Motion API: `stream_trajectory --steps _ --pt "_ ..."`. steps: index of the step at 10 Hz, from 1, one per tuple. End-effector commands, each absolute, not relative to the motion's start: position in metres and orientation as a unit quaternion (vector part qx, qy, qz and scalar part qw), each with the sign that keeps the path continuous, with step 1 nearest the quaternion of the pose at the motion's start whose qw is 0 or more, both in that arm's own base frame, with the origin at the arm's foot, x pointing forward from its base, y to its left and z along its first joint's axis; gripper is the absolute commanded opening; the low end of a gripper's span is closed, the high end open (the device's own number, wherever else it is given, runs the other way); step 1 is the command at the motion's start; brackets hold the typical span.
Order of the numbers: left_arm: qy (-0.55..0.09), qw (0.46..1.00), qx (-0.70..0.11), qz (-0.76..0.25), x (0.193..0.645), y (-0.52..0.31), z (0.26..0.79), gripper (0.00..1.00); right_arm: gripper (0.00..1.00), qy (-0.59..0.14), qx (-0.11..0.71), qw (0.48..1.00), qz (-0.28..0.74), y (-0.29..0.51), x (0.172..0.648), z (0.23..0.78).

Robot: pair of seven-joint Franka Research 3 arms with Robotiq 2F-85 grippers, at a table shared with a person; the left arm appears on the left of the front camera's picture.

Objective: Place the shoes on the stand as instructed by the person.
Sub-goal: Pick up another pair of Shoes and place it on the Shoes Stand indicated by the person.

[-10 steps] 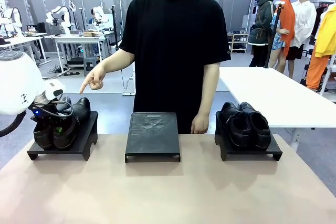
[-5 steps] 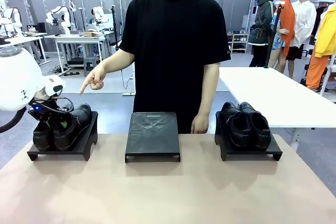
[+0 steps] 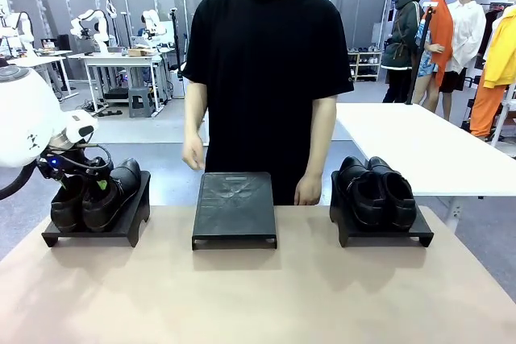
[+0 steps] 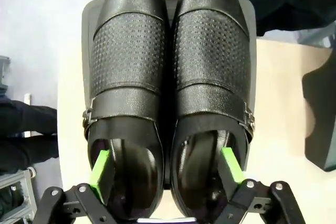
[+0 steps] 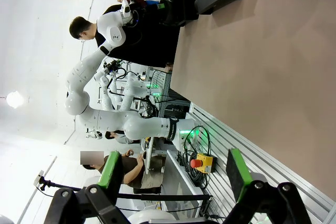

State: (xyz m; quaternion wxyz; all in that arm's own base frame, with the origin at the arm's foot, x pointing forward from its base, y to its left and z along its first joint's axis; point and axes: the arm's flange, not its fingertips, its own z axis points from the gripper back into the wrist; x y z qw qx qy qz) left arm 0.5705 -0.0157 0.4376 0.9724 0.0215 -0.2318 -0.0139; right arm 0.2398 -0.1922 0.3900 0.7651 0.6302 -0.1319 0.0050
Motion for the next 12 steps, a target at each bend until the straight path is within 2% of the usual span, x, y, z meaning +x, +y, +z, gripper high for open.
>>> stream_trajectory --steps 1,12 --pt "-0.232 0.972 0.022 -0.016 0.5745 -0.0156 0.4365 0.9 1.0 -0.133 0.633 0.763 0.006 -0.1913 0.2381 0.3926" --pt "-0.232 0.972 0.022 -0.016 0.5745 -0.0156 0.4365 0.9 1.0 -0.133 0.633 0.763 0.006 -0.1913 0.2381 0.3926"
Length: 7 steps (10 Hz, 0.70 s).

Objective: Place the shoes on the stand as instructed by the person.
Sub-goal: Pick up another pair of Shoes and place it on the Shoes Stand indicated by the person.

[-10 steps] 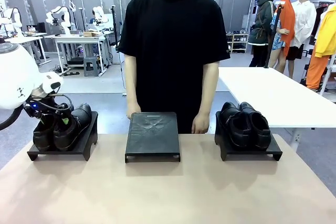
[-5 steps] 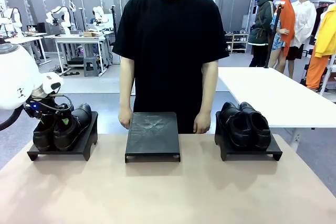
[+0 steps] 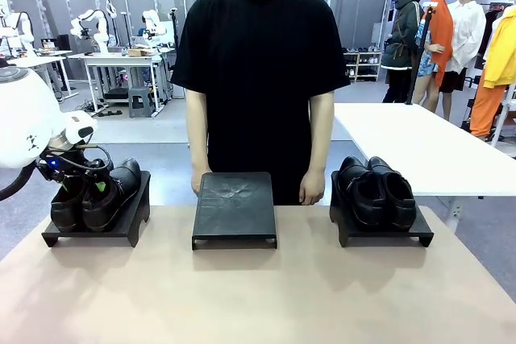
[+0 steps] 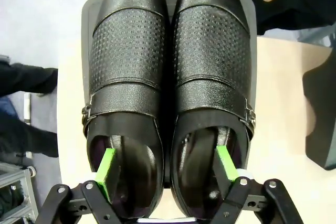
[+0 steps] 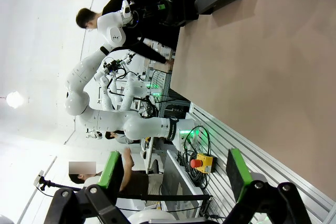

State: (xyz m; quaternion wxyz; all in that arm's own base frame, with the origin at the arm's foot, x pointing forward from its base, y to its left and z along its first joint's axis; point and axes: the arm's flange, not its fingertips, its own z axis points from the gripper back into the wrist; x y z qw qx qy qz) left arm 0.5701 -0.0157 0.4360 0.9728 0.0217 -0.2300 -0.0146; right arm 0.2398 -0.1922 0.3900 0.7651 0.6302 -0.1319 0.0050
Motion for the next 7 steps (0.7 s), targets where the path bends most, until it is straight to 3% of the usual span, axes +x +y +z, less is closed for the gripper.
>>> stream_trajectory --steps 1,3,7 --pt "-0.23 0.973 0.022 -0.015 0.57 -0.016 0.436 0.9 1.0 -0.133 0.633 0.763 0.006 -0.191 0.238 0.393" --pt "-0.212 0.977 -0.005 -0.012 0.554 -0.003 0.468 0.9 1.0 -0.133 0.633 0.763 0.006 -0.191 0.238 0.393" --pt "-0.14 0.971 -0.19 -0.039 0.468 0.056 0.5 0.9 1.0 -0.133 0.633 0.763 0.006 -0.191 0.238 0.393"
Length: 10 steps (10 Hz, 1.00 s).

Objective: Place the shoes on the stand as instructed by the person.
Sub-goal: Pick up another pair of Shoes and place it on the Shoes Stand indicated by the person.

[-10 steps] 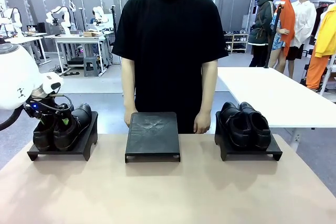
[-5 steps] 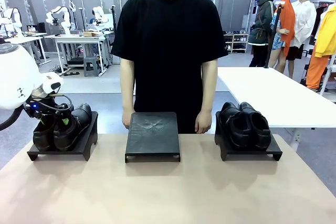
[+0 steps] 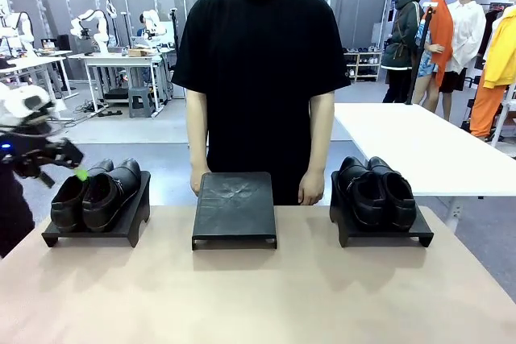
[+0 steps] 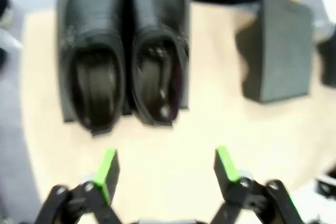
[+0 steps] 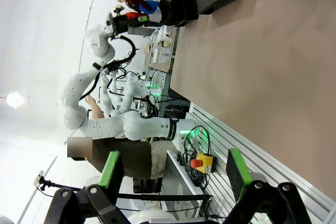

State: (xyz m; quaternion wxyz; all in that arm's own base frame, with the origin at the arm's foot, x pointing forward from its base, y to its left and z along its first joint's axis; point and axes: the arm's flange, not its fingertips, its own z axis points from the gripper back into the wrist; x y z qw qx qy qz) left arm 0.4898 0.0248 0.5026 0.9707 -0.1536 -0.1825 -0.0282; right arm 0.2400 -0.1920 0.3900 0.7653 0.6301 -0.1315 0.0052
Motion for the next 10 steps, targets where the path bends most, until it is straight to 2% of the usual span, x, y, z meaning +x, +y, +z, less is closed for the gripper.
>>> stream_trajectory --steps 1,4,6,10 --pt "-0.134 0.963 -0.229 -0.052 0.451 0.077 0.498 0.9 1.0 -0.133 0.633 0.763 0.006 -0.191 0.238 0.393" --pt "-0.137 0.901 -0.407 -0.061 0.409 0.156 0.47 0.9 1.0 -0.133 0.633 0.763 0.006 -0.191 0.238 0.393" --pt "-0.15 0.837 -0.522 -0.068 0.38 0.196 0.434 0.9 1.0 -0.133 0.633 0.763 0.006 -0.191 0.238 0.393" --pt "-0.179 0.772 -0.607 -0.065 0.343 0.233 0.378 0.9 1.0 -0.133 0.633 0.763 0.006 -0.191 0.238 0.393"
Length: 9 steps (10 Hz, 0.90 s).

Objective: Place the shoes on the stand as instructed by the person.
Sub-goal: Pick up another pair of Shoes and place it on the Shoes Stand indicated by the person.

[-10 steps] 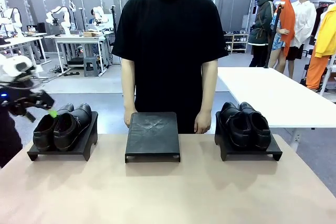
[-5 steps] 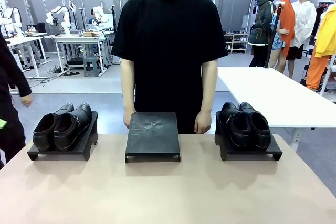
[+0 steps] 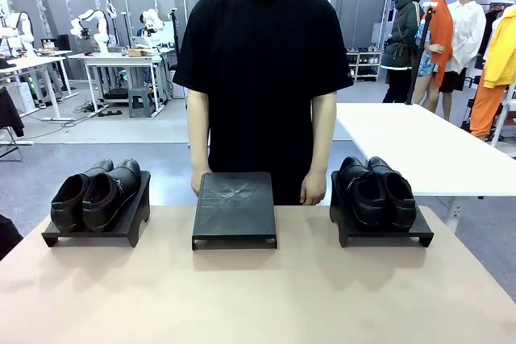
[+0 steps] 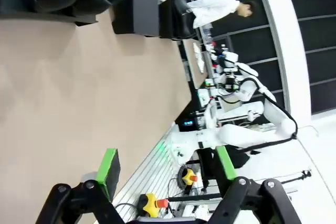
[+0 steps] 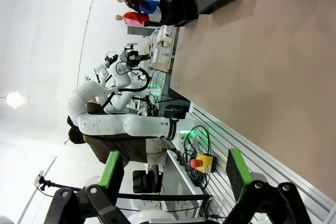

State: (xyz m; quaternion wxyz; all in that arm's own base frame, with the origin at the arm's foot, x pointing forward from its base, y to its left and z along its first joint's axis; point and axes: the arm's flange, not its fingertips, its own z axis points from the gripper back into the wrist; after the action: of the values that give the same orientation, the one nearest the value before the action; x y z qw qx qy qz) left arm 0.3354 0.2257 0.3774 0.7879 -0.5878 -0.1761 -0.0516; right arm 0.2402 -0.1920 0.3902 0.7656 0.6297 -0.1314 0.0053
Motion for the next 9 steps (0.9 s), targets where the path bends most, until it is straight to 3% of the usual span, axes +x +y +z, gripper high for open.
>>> stream_trajectory --steps 1,3,4,9 --pt "-0.177 0.769 -0.611 -0.055 0.341 0.235 0.369 0.9 1.0 -0.133 0.633 0.763 0.006 -0.191 0.238 0.393" --pt "-0.188 0.771 -0.608 -0.017 0.349 0.238 0.364 0.9 1.0 -0.133 0.633 0.763 0.006 -0.191 0.238 0.393" --pt "-0.171 0.778 -0.603 -0.042 0.331 0.233 0.359 0.9 1.0 -0.133 0.633 0.763 0.006 -0.191 0.238 0.393" --pt "-0.171 0.778 -0.603 -0.042 0.331 0.233 0.359 0.9 1.0 -0.133 0.633 0.763 0.006 -0.191 0.238 0.393"
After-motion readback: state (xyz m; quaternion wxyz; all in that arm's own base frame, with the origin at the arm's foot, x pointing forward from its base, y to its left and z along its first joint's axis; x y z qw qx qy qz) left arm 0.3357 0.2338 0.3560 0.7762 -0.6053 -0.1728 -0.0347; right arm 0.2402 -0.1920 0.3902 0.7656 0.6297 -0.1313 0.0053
